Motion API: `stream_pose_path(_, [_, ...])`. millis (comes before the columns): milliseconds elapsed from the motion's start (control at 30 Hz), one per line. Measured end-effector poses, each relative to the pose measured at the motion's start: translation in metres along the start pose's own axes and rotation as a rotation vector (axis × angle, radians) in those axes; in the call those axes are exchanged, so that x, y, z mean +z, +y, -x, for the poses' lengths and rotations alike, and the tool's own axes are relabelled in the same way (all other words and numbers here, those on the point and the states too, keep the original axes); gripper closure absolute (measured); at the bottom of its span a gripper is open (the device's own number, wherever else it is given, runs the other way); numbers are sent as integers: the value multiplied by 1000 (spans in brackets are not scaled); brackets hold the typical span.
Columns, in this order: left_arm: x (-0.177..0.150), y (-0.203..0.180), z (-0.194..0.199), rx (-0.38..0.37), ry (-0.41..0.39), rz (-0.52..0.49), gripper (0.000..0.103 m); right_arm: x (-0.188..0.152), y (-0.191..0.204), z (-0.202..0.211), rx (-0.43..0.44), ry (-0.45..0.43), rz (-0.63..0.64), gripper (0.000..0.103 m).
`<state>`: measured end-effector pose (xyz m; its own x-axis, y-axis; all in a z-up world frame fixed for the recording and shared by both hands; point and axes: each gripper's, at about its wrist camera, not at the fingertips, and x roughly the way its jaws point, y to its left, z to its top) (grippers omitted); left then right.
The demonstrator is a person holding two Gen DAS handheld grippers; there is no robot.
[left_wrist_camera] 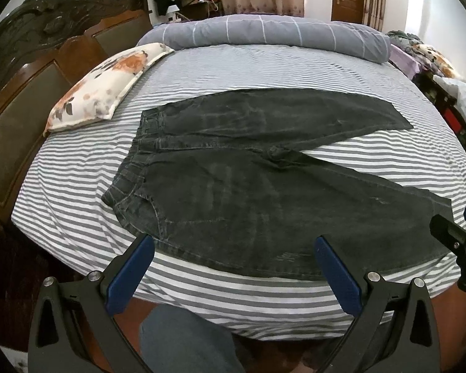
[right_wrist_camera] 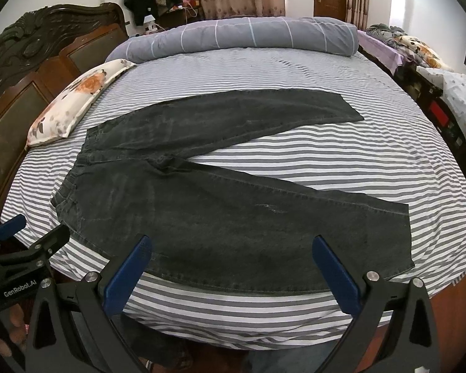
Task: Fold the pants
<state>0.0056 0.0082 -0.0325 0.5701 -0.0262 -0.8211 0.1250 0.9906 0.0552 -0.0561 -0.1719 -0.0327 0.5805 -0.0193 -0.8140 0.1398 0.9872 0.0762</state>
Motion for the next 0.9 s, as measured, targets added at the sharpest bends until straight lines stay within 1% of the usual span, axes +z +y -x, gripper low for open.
stream_pose_path(367, [-2,5,-4,9,6,24,1,0,0,-1,-1,1,1,0])
stream_pose_path(900, [1,8,-4,-14,-1,28,1,1,0,-3,-4,3,1,0])
